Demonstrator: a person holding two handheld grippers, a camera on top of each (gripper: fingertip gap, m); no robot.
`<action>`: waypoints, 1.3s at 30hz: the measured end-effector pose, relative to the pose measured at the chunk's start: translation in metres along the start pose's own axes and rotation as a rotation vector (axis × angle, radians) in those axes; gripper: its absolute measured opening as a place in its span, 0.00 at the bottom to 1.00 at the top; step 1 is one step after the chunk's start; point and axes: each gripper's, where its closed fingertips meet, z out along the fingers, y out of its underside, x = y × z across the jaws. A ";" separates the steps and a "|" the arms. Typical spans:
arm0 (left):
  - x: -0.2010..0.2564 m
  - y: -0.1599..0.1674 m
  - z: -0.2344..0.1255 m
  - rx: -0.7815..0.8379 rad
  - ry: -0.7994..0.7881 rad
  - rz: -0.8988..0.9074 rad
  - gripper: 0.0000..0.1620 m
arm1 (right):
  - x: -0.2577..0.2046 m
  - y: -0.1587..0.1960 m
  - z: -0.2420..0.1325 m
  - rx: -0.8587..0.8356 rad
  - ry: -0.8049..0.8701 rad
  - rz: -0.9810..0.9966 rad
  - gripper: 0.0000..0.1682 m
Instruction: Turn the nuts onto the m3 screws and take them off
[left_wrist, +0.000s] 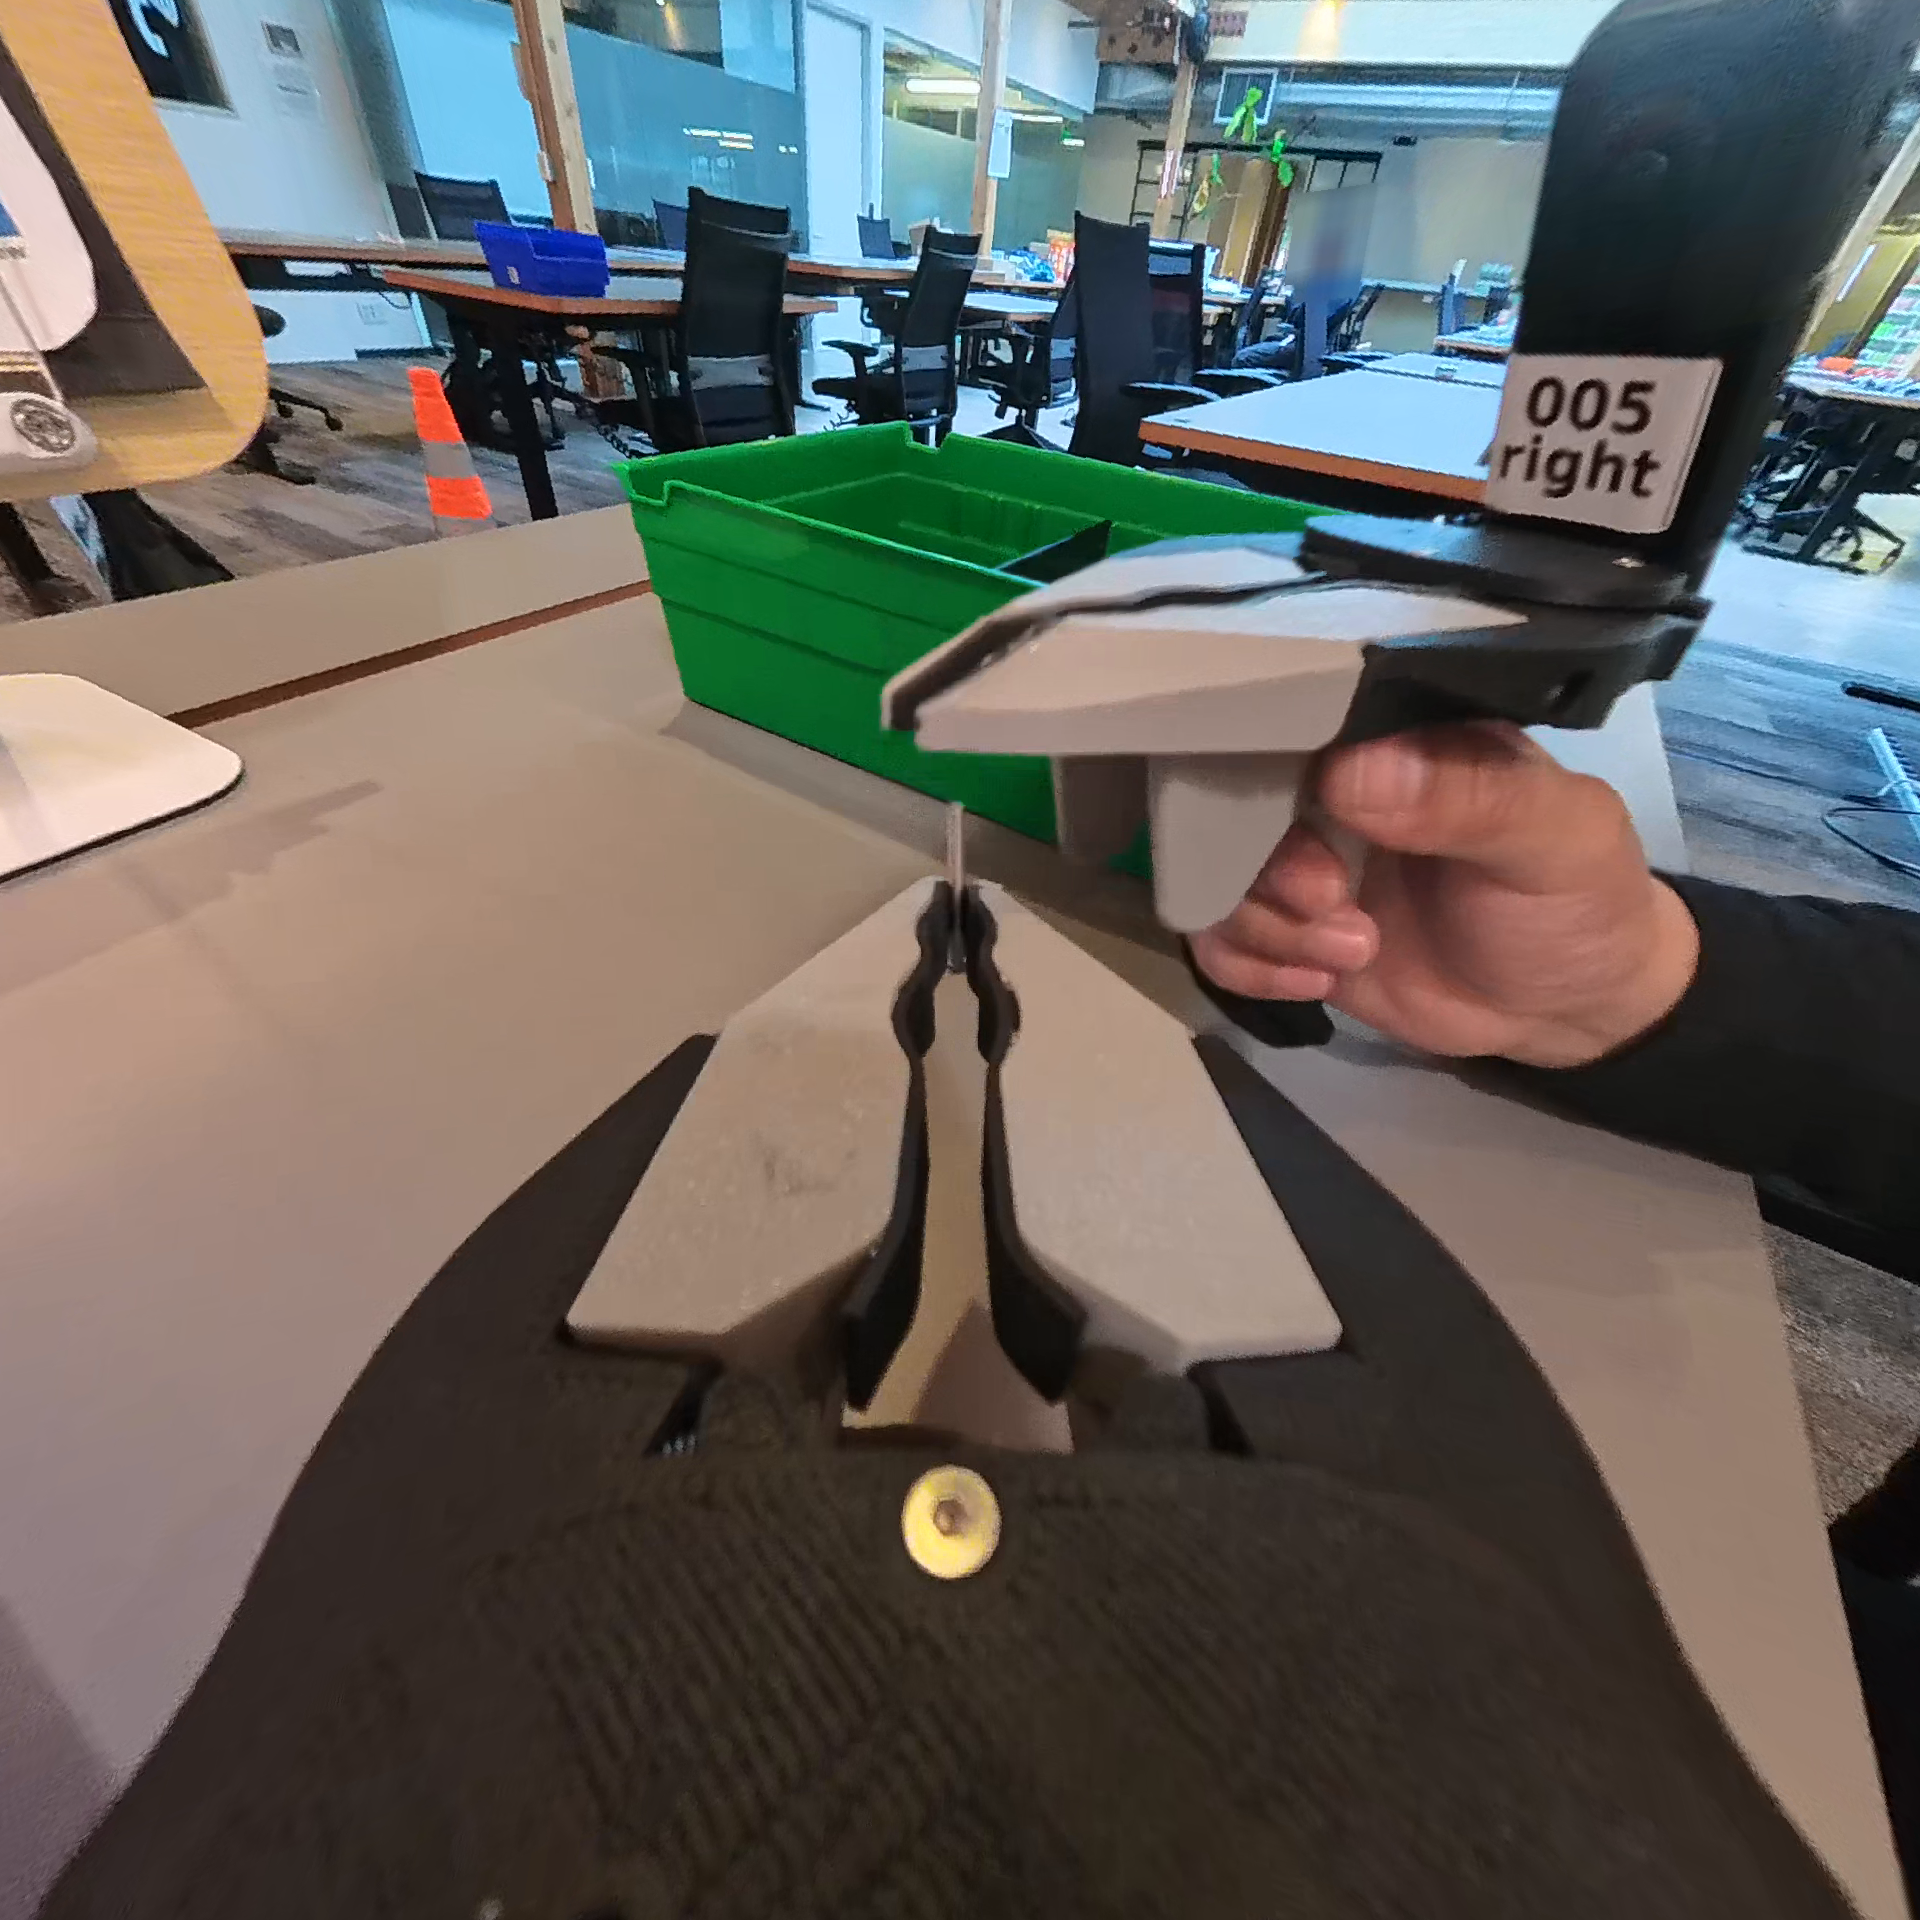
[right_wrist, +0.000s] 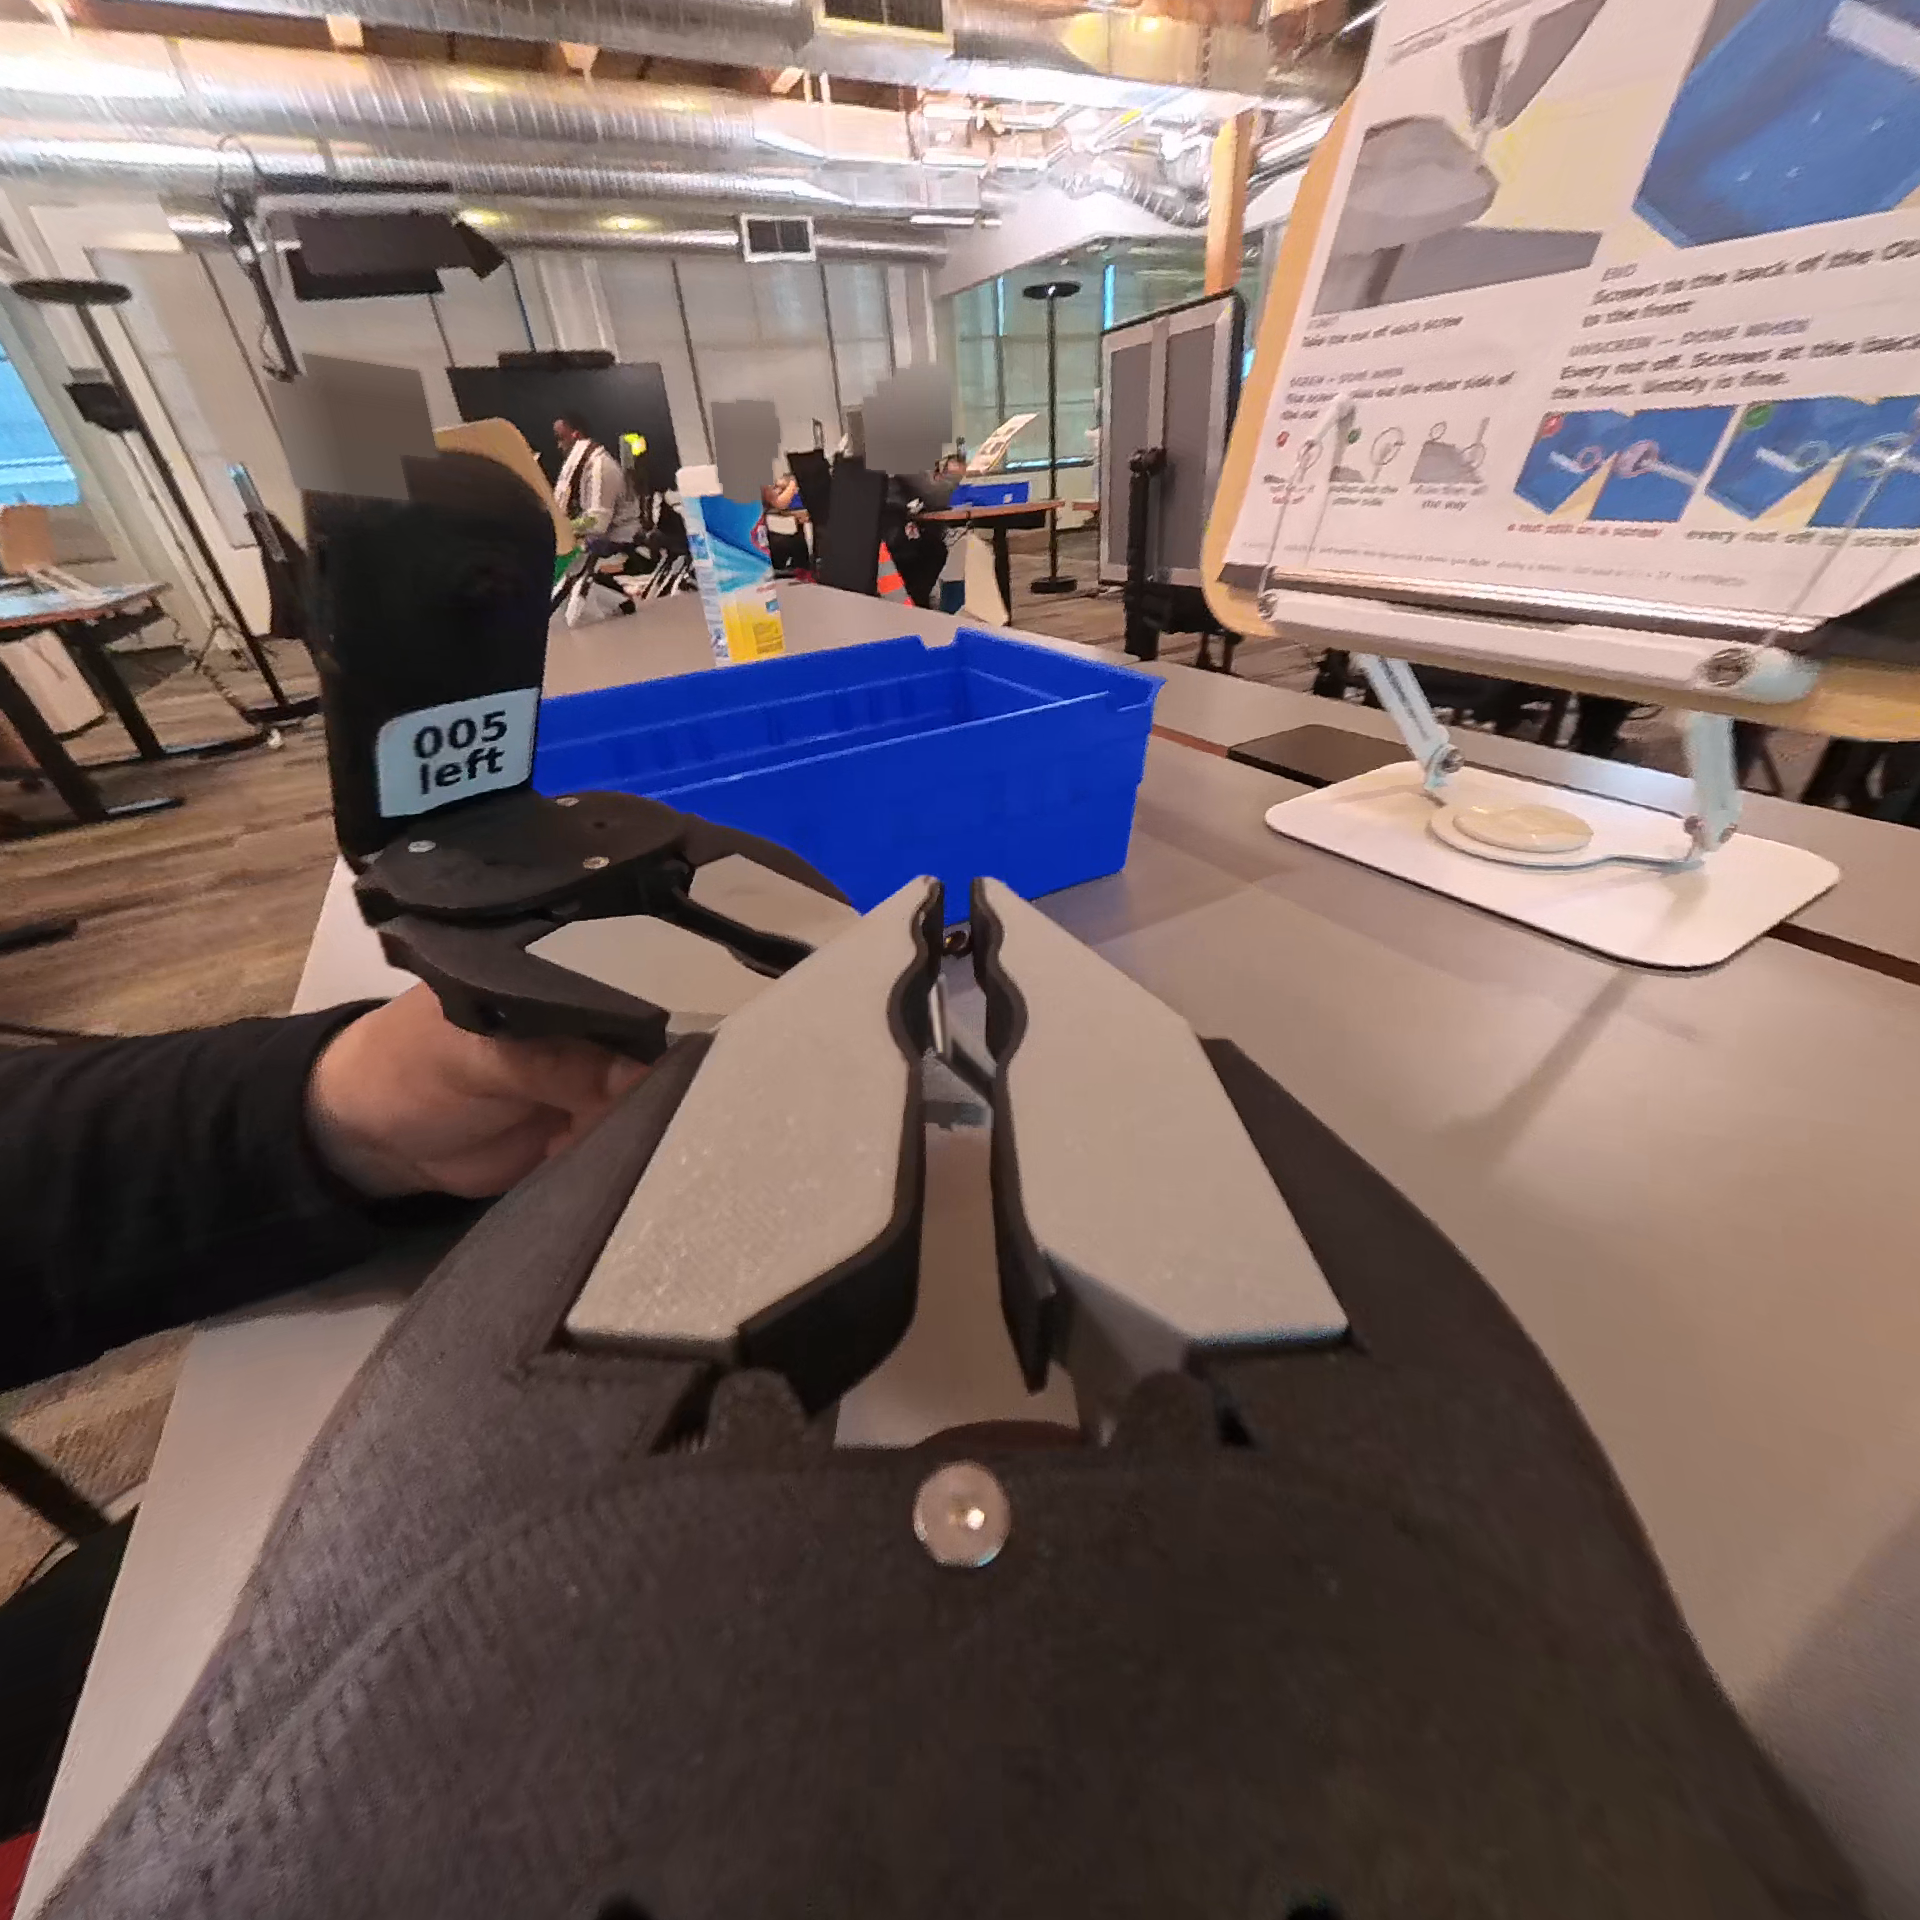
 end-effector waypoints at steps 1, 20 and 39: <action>-0.001 0.001 0.000 -0.004 -0.006 0.004 0.00 | 0.002 -0.003 -0.002 0.016 0.009 0.003 0.01; -0.016 0.001 -0.003 -0.004 -0.091 0.014 0.00 | -0.002 -0.073 -0.064 0.297 0.183 -0.212 0.01; -0.012 0.004 0.000 -0.029 -0.104 0.077 0.00 | 0.155 0.042 -0.205 -0.482 0.573 0.108 0.01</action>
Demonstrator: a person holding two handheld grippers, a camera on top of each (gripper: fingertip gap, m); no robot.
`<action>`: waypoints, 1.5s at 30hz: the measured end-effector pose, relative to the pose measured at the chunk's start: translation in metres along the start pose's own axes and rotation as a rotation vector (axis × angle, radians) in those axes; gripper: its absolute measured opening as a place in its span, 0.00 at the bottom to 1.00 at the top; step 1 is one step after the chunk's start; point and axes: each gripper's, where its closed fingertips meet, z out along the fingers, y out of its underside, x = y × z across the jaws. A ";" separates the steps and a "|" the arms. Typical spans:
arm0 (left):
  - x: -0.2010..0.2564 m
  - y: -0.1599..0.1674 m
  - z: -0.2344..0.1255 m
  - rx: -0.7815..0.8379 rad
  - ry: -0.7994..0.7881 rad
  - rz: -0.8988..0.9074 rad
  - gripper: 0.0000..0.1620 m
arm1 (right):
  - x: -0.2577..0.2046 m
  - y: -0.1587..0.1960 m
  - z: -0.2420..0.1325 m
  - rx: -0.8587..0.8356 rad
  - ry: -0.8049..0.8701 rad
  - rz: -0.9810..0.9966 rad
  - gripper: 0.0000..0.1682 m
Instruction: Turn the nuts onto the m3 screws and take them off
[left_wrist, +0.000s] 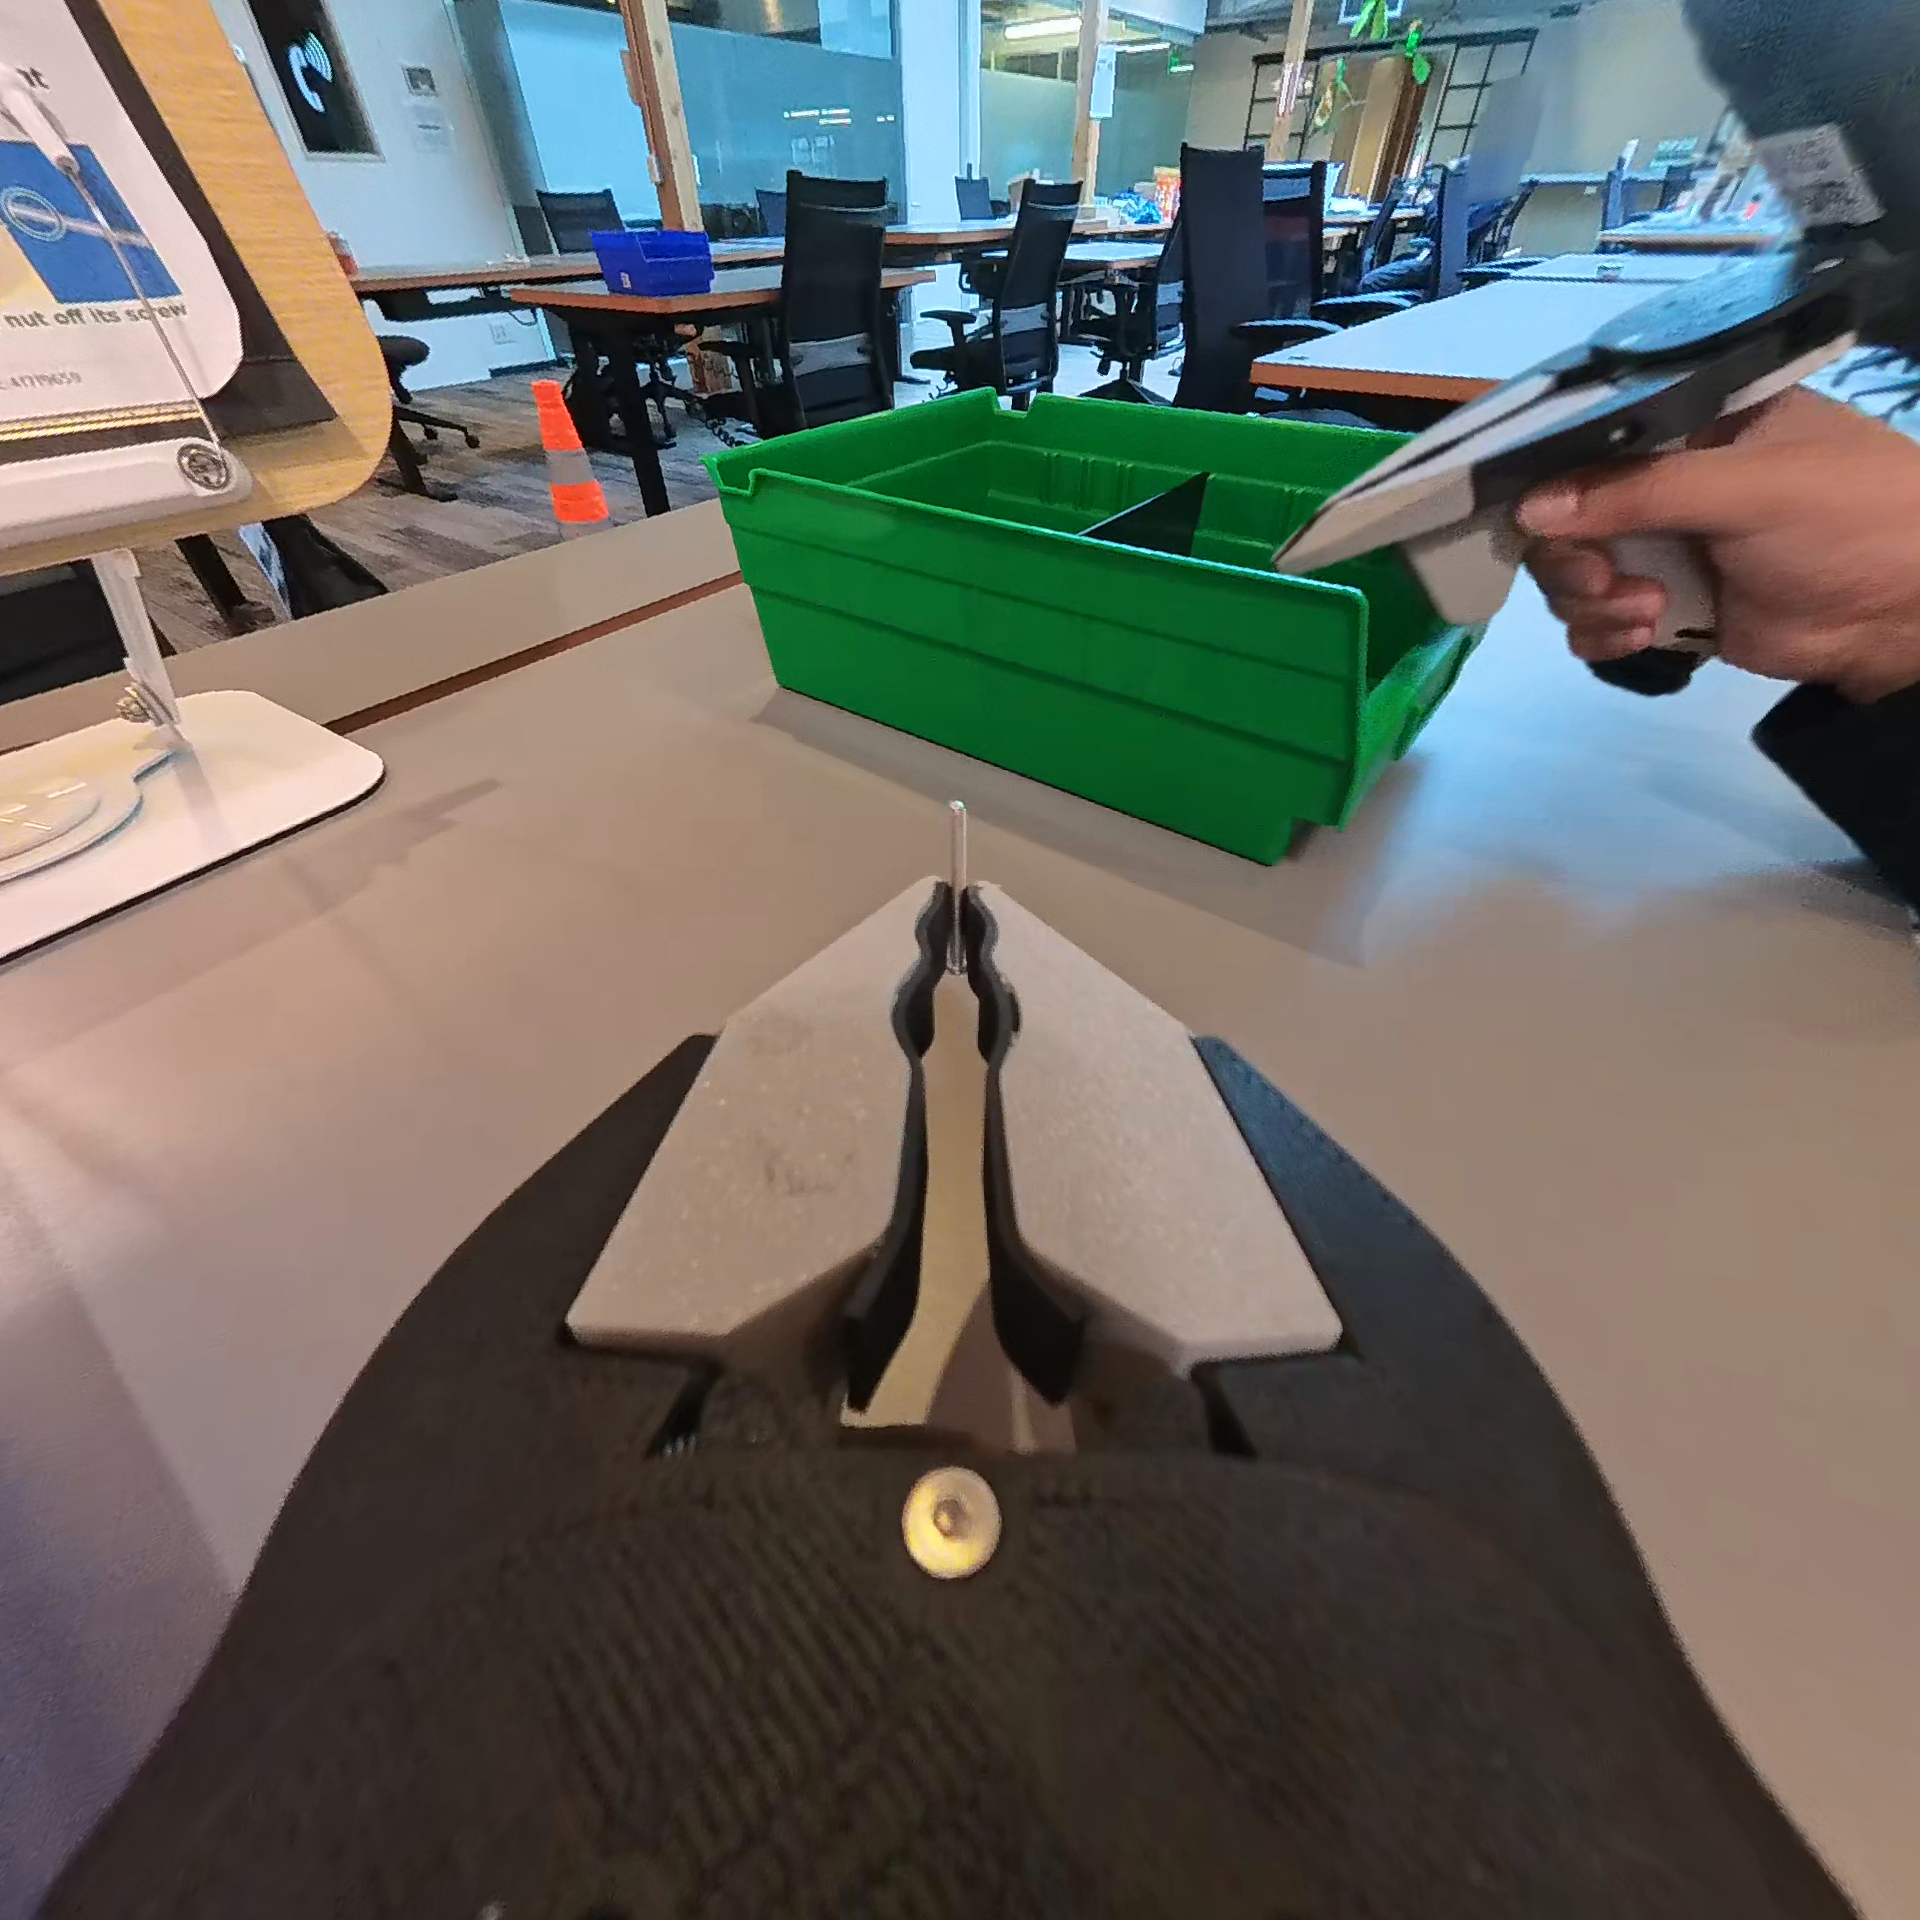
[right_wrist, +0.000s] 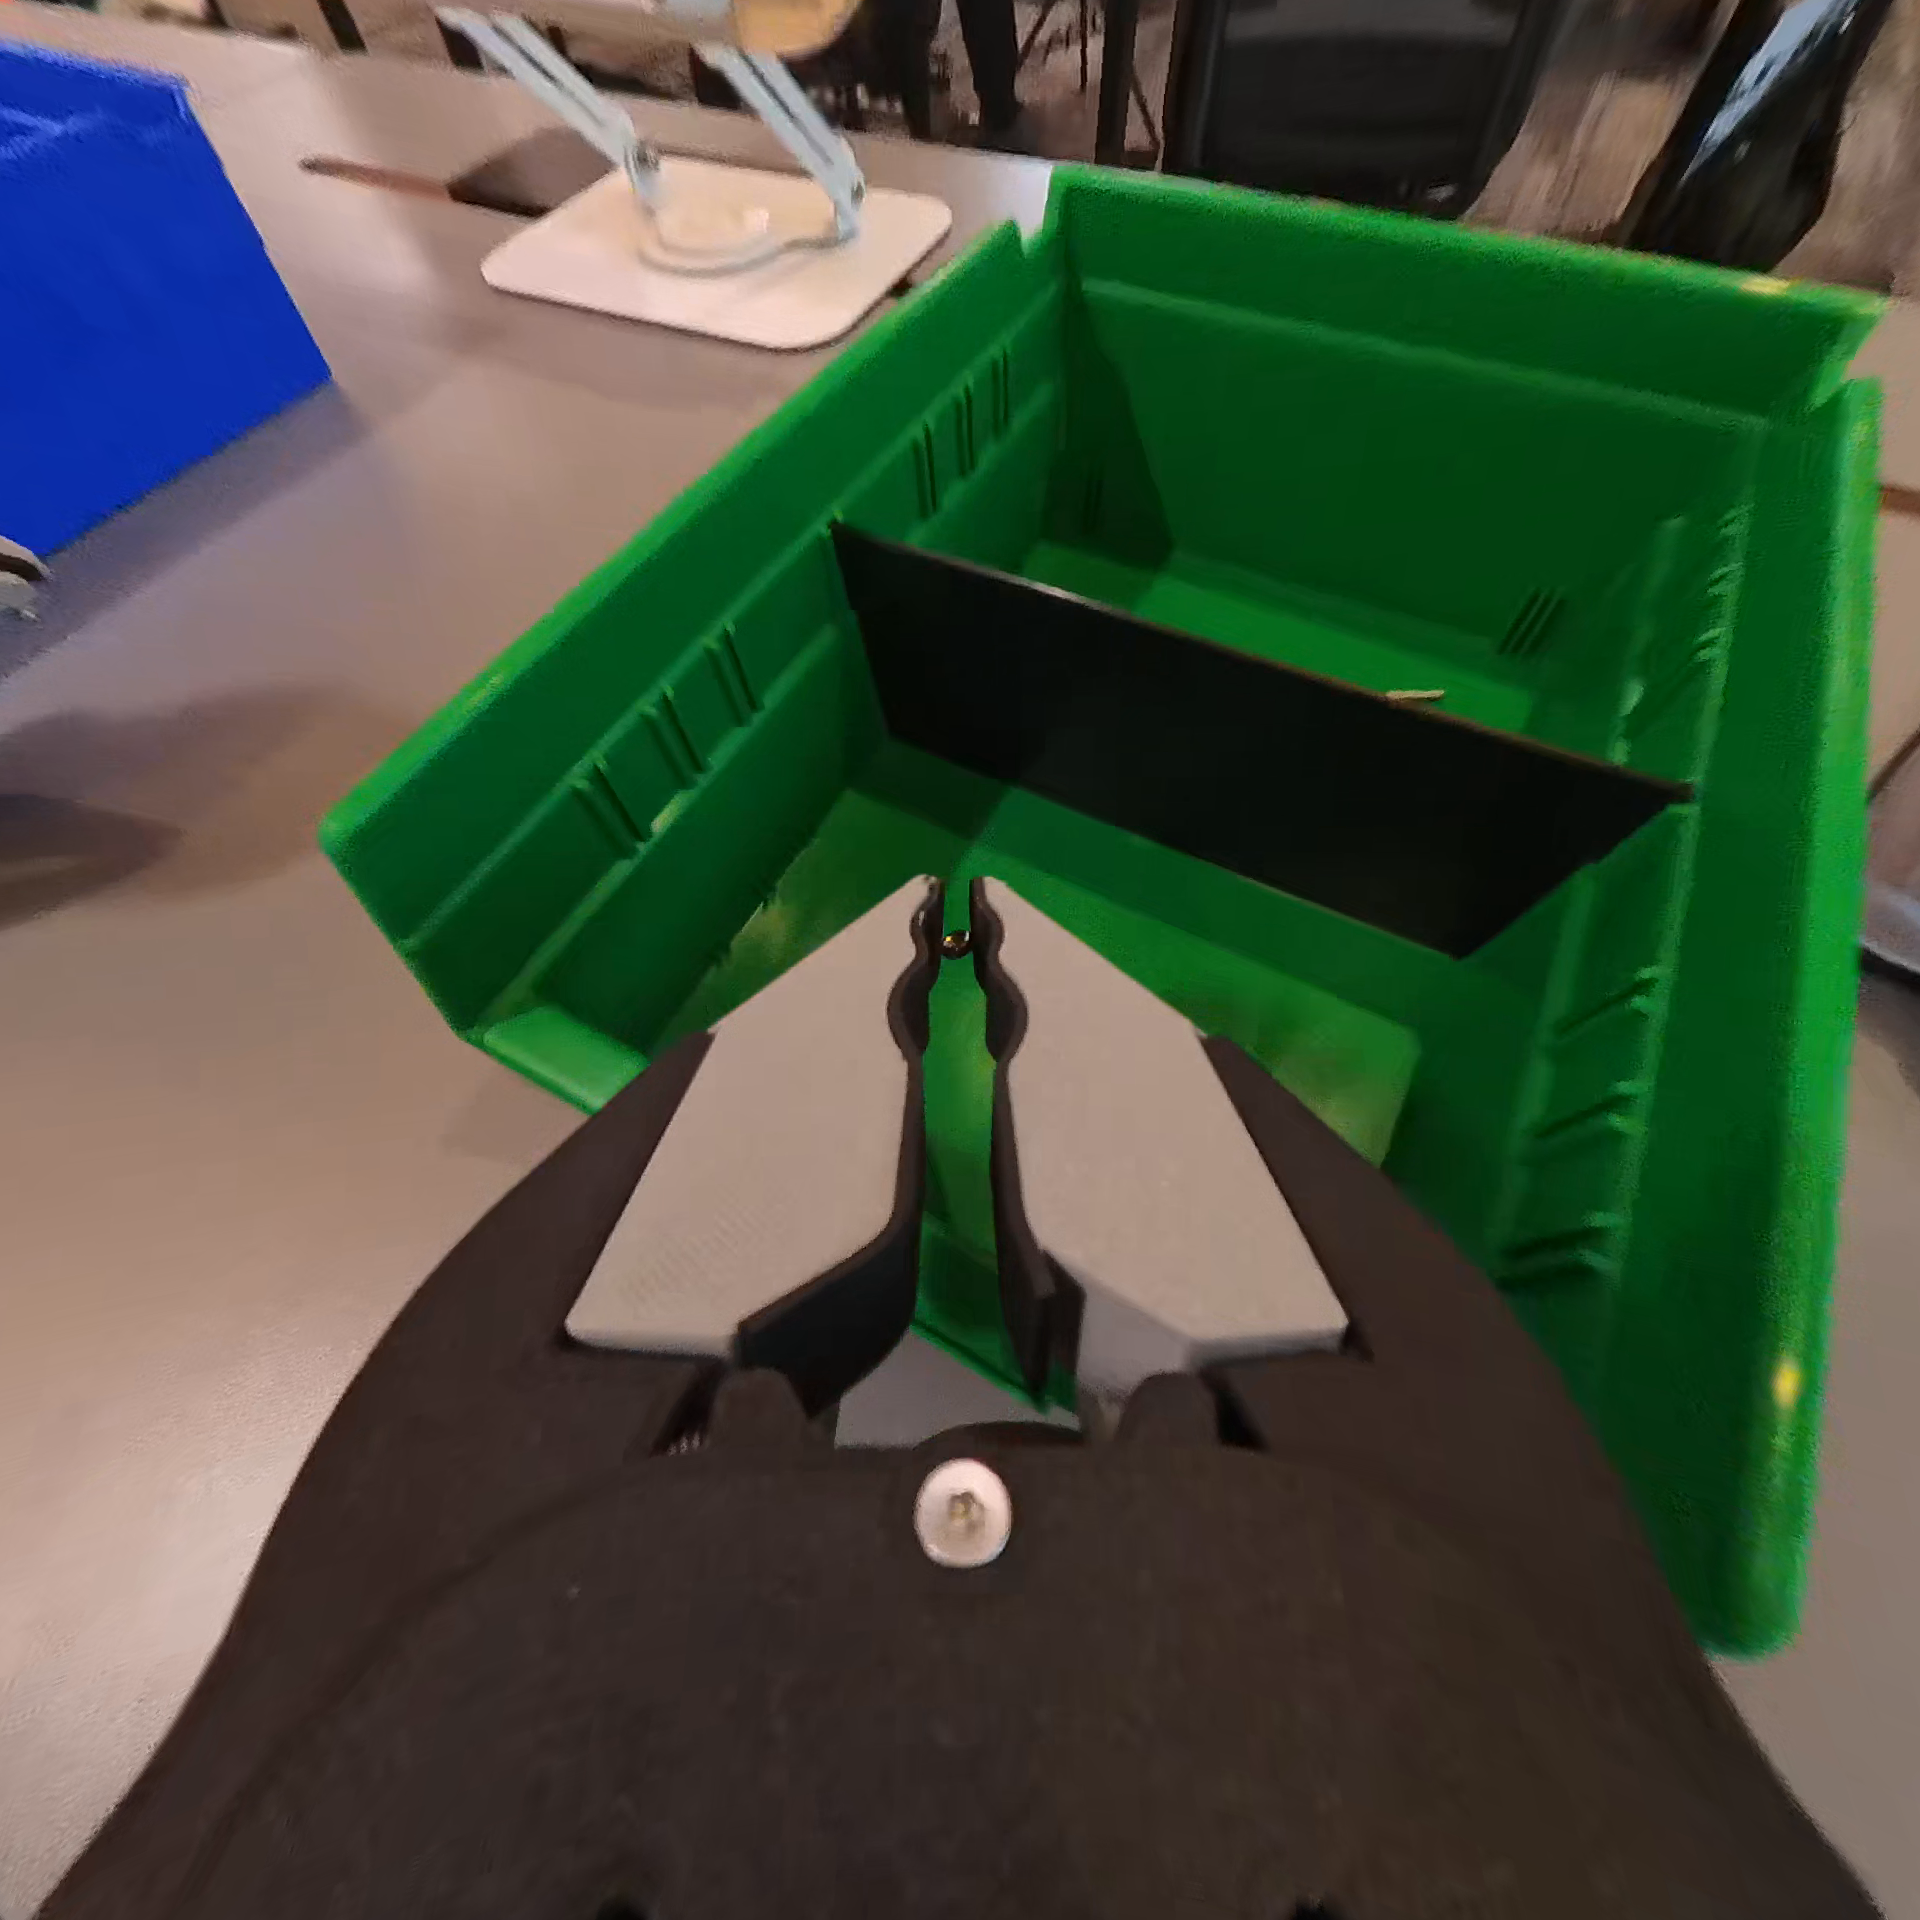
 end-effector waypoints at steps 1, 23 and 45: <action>0.000 0.000 0.000 0.000 -0.001 -0.001 0.00 | -0.001 0.004 0.004 -0.019 -0.003 0.000 0.01; -0.001 -0.001 -0.001 0.008 -0.002 -0.008 0.00 | -0.015 -0.014 -0.006 0.018 0.007 -0.059 0.05; 0.055 -0.014 -0.006 0.088 0.230 0.153 0.00 | -0.240 -0.048 0.024 0.256 -0.508 -0.028 0.11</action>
